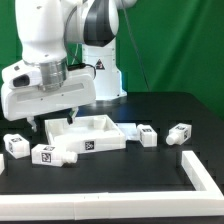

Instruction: Assemble one leg

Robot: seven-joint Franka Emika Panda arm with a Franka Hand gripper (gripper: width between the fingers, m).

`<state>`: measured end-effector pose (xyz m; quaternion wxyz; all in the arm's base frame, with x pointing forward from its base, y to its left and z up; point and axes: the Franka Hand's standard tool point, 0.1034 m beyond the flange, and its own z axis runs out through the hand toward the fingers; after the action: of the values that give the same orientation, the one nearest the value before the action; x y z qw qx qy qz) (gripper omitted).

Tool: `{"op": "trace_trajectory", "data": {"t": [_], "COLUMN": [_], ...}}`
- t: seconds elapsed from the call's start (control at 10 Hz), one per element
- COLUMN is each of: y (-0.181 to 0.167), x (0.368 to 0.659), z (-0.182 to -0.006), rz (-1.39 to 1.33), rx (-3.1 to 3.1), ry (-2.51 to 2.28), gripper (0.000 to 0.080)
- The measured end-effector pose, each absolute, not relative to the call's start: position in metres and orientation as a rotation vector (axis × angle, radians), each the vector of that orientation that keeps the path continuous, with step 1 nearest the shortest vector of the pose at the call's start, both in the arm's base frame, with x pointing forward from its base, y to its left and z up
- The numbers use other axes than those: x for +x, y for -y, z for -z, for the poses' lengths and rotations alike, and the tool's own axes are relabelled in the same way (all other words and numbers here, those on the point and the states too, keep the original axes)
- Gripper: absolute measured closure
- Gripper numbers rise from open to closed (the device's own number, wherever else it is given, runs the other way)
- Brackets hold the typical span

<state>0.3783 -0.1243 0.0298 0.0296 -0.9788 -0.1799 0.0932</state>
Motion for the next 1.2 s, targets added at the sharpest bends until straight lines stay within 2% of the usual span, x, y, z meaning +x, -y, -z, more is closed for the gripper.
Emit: {"op": "trace_trajectory", "data": {"t": [0.2,0.5,0.7,0.8,0.9,1.0,1.1,1.2], "y": [0.126,0.129,0.129,0.129,0.129,0.129,0.129,0.125], "x": [0.371,0.366,0.366,0.366,0.365,0.366,0.366,0.369], "z": [-0.014,-0.009,-0.009,-0.009,-0.009,-0.01,-0.016,-0.031], "rz": [-0.278,-0.282,-0.283,-0.283,-0.283,-0.282,-0.288,-0.294], "rx": [-3.037,-3.035,-3.035,-3.035,-3.035,-3.037,-3.043,-3.04], "ry": [0.556,0.559,0.559,0.559,0.559,0.548,0.493,0.434], "gripper": [0.0151,0.0151,0.0393,0.0393,0.0578,0.0708,0.0708,0.0745]}}
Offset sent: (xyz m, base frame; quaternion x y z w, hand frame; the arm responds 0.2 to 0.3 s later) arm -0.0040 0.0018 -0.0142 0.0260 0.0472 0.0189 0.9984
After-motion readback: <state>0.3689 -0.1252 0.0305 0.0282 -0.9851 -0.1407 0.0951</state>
